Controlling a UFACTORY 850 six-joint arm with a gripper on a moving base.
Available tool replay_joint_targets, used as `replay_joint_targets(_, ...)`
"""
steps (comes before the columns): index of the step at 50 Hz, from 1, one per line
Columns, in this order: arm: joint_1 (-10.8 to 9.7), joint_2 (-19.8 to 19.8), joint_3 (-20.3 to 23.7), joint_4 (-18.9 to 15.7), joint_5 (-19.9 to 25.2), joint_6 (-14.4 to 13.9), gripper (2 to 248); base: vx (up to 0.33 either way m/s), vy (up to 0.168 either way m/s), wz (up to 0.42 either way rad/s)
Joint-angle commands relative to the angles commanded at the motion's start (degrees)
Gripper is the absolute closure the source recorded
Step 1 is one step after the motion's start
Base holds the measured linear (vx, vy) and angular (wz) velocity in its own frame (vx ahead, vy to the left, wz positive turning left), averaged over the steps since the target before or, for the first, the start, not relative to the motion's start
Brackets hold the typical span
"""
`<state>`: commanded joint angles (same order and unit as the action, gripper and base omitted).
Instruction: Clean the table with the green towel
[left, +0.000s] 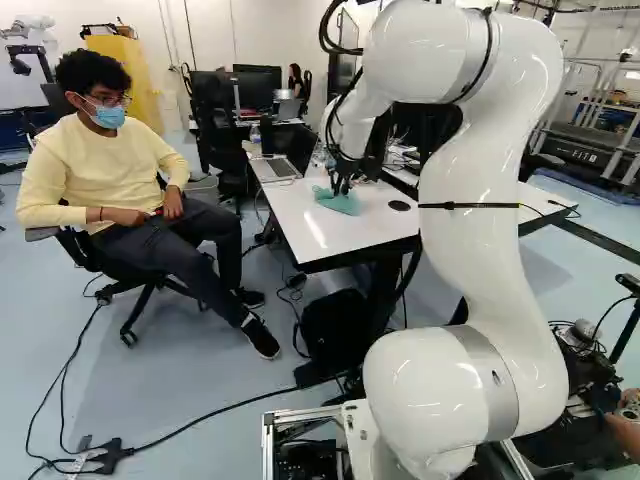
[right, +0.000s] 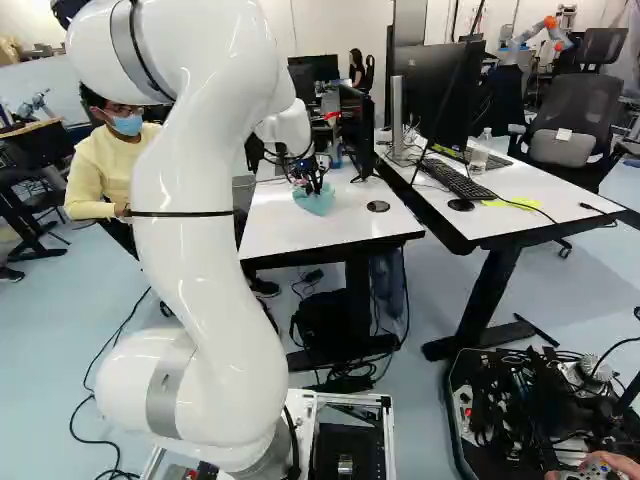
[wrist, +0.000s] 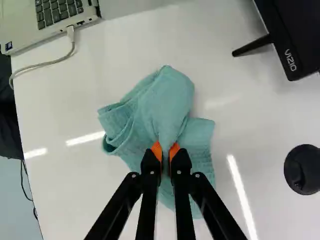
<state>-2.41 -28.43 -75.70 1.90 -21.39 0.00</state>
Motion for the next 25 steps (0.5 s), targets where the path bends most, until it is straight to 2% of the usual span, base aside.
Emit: replay_joint_targets(25,-4.1,-0.5,-0.6,0.0,0.0,0.0,213,0.000,0.000,0.000)
